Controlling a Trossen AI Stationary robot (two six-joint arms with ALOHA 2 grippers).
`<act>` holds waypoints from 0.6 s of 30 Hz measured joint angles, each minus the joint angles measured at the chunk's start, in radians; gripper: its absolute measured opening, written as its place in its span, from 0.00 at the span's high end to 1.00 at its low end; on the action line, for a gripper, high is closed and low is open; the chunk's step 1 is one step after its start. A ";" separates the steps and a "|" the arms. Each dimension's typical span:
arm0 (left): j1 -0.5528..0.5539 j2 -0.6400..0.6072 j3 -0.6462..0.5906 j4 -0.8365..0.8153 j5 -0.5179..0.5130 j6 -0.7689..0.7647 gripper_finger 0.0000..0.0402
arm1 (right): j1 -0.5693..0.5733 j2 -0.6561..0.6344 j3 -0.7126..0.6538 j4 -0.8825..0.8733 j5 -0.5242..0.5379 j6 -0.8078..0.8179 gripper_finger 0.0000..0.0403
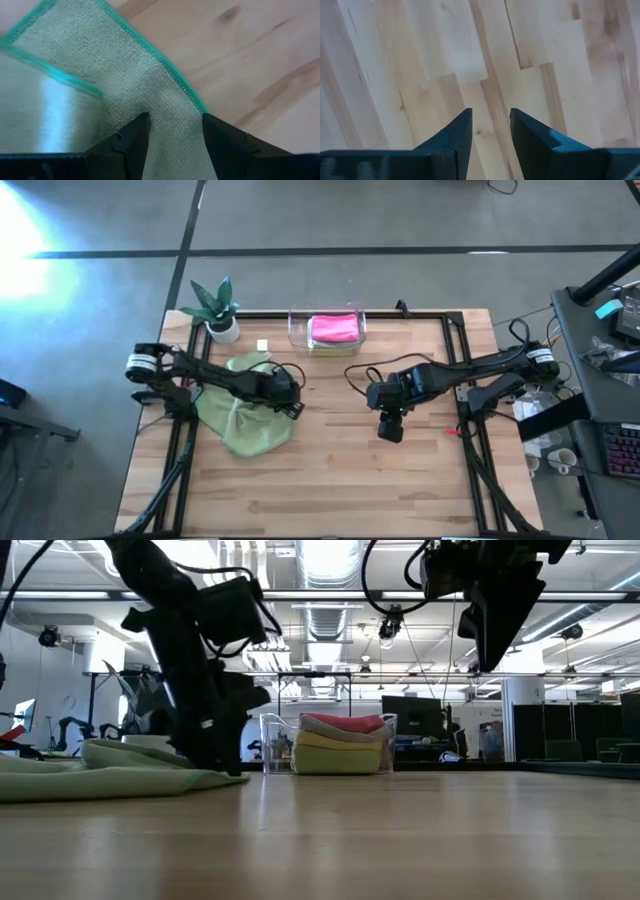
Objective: Fold microfiber towels
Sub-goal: Fold the green microfiber cloth
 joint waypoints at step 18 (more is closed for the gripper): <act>-0.047 0.225 0.077 0.504 0.335 0.270 0.58 | -0.001 -0.002 -0.063 0.054 0.007 -0.012 0.69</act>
